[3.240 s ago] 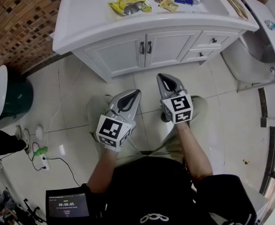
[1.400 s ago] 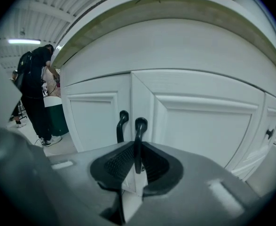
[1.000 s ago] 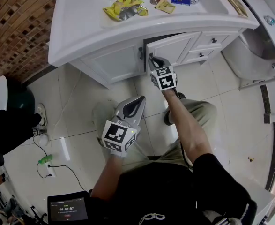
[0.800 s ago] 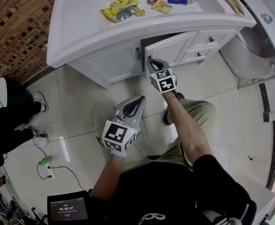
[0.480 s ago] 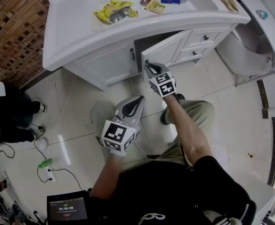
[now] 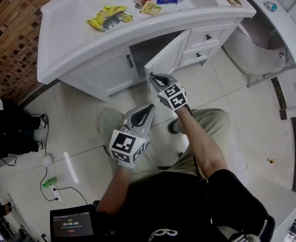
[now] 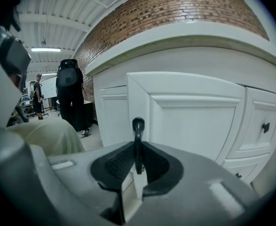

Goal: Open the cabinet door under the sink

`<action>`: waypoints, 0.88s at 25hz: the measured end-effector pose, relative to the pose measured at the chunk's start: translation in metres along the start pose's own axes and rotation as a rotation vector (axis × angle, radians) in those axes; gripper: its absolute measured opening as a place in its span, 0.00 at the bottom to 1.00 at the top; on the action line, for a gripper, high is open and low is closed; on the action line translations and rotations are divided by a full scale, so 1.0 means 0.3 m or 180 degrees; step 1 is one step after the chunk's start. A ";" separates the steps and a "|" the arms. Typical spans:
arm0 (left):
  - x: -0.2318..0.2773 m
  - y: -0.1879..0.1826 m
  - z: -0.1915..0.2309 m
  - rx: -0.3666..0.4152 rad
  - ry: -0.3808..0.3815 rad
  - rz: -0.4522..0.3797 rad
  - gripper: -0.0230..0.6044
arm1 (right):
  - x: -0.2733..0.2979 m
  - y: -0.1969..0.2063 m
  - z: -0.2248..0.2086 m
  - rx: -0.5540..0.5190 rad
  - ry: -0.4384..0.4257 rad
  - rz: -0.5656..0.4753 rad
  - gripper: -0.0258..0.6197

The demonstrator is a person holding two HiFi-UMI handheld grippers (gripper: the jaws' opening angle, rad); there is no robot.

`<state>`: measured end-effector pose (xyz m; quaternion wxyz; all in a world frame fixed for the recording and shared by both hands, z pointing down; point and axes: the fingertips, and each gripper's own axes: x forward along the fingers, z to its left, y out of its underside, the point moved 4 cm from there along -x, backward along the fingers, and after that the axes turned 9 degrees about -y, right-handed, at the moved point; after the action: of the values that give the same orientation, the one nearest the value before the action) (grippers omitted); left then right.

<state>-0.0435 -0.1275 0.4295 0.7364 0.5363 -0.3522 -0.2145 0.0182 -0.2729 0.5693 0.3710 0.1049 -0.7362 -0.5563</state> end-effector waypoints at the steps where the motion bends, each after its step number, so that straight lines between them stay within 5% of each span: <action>1: 0.008 0.001 -0.011 0.0009 0.0016 0.0009 0.06 | -0.012 0.006 0.001 -0.0010 -0.0019 -0.0001 0.09; 22: 0.124 0.010 -0.228 0.0173 0.0393 0.0126 0.06 | -0.347 0.169 -0.041 -0.0054 -0.0123 -0.0064 0.09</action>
<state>0.0321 -0.1086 0.4310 0.7460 0.5613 -0.3223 -0.1567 0.1127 -0.2047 0.5714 0.3519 0.0983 -0.7374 -0.5681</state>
